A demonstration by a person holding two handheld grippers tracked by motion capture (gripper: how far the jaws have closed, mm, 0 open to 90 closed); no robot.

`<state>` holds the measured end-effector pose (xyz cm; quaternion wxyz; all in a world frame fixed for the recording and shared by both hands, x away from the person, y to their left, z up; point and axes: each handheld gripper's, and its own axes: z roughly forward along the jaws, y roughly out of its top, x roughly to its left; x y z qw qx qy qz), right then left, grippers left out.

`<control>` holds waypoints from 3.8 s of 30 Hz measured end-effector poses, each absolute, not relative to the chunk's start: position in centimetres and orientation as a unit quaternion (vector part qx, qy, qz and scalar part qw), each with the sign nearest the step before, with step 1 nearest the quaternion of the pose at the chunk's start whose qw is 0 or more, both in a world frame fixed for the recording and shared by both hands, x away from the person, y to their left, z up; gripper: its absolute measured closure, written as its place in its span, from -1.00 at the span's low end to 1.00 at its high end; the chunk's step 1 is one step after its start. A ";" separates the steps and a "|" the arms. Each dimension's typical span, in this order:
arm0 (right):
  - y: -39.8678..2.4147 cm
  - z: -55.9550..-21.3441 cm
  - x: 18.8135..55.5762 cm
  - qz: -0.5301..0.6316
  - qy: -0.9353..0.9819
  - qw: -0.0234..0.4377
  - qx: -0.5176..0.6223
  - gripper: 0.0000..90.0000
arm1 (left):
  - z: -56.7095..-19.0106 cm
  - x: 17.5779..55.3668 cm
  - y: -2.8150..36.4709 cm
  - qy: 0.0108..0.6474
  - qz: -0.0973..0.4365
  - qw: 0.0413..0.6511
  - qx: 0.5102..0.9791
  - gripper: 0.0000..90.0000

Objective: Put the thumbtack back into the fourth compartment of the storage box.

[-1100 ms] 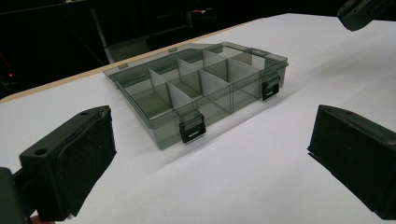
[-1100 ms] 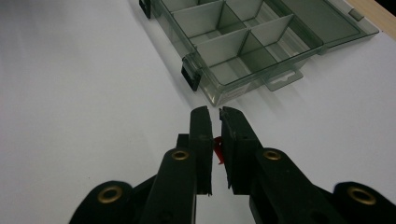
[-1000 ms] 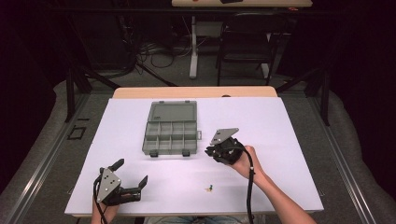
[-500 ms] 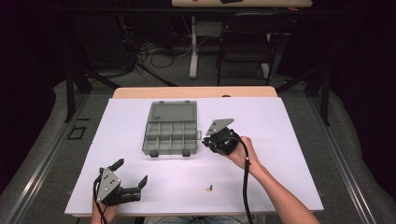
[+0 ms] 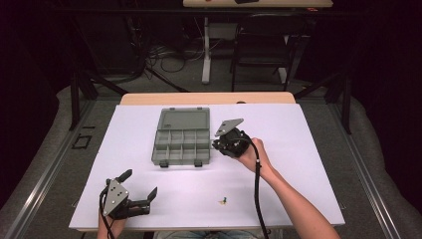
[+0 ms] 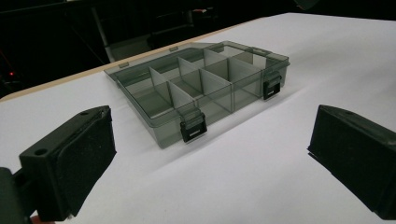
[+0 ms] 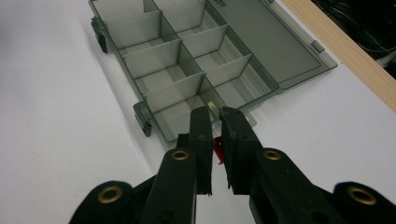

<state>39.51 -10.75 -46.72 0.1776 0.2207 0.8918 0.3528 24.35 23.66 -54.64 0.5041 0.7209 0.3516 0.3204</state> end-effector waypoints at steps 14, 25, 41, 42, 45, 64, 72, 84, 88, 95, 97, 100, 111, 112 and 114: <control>-9.9 -46.0 41.1 0.341 0.893 0.188 0.226 0.85 | -54.6 24.3 23.7 0.351 0.322 0.504 0.721 -1.00; -8.7 -45.3 43.0 0.338 0.893 0.192 0.227 0.85 | -54.6 24.3 23.6 0.352 0.321 0.503 0.721 -1.00; -6.6 -45.8 45.3 0.324 0.899 0.183 0.232 0.85 | -54.7 24.3 23.7 0.354 0.322 0.501 0.721 -1.00; -6.4 -46.0 45.6 0.321 0.900 0.181 0.233 0.85 | -54.7 24.3 23.7 0.353 0.322 0.501 0.721 -1.00; -6.1 -46.5 46.1 0.320 0.900 0.178 0.236 0.85 | -54.7 24.3 23.7 0.355 0.321 0.503 0.720 -1.00; -4.6 -49.6 48.2 0.288 0.908 0.156 0.260 0.84 | -54.7 24.2 23.8 0.354 0.322 0.503 0.720 -1.00; -4.8 -49.7 48.5 0.292 0.898 0.160 0.287 0.40 | -54.6 24.2 23.8 0.352 0.323 0.503 0.720 -1.00; -7.1 -48.5 46.7 0.322 0.885 0.133 0.308 -0.66 | -54.6 24.1 23.8 0.353 0.322 0.503 0.720 -1.00; -8.1 -48.0 45.3 0.336 0.882 0.129 0.304 -0.71 | -54.6 24.1 23.8 0.352 0.323 0.503 0.720 -1.00; -9.9 -47.6 43.0 0.340 0.885 0.125 0.292 -0.90 | -54.6 24.1 23.8 0.352 0.323 0.503 0.720 -1.00; -10.4 -47.6 42.4 0.343 0.884 0.123 0.294 -0.93 | -54.6 24.1 23.8 0.353 0.322 0.504 0.720 -1.00; -11.1 -47.6 41.5 0.345 0.884 0.125 0.291 -0.98 | -54.6 24.1 23.7 0.351 0.321 0.503 0.722 -1.00; -13.3 -47.3 39.0 0.345 0.884 0.133 0.287 -1.00 | -54.6 24.1 23.7 0.351 0.322 0.504 0.721 -1.00; -13.5 -47.4 38.8 0.345 0.884 0.133 0.287 -1.00 | -54.6 24.1 23.7 0.351 0.323 0.503 0.721 -1.00; -13.9 -47.5 38.3 0.344 0.883 0.129 0.291 -1.00 | -54.6 24.2 23.7 0.351 0.322 0.502 0.722 -1.00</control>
